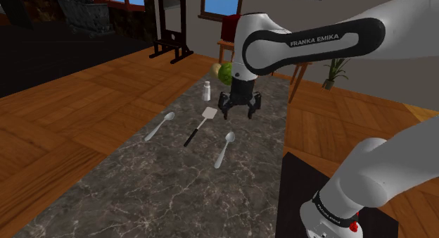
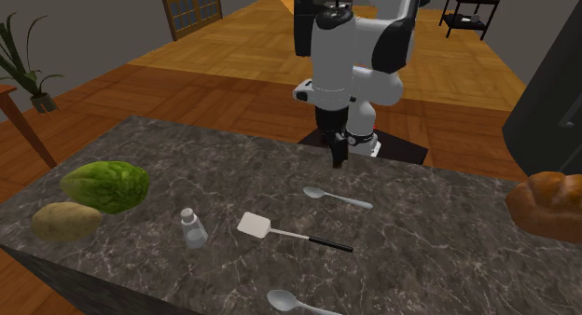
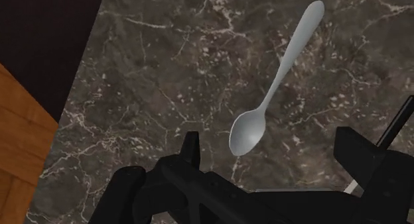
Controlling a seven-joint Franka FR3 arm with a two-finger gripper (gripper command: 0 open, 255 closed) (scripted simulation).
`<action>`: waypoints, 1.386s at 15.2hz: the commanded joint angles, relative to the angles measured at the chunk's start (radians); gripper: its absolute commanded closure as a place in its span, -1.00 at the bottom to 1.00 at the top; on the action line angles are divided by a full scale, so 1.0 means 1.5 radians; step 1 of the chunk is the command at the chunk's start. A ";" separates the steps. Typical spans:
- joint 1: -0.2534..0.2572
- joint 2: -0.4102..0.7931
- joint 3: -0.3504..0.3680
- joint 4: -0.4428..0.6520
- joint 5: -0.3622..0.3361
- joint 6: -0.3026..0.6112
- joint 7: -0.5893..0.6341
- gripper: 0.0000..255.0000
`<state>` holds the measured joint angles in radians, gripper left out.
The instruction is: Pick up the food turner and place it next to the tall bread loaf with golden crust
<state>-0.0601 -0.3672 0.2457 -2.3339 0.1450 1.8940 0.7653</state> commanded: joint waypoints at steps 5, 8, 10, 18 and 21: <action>-0.022 0.160 0.038 0.091 -0.022 0.085 0.168 -1.00; -0.028 0.238 0.044 0.143 -0.045 0.117 0.249 -1.00; -0.029 0.289 0.043 0.181 -0.062 0.133 0.301 -1.00; -0.020 0.401 0.028 0.253 -0.098 0.181 0.402 -1.00; -0.018 0.414 0.027 0.242 -0.102 0.205 0.405 -1.00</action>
<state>-0.0875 0.2465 0.2878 -1.9660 -0.0051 2.1883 1.3718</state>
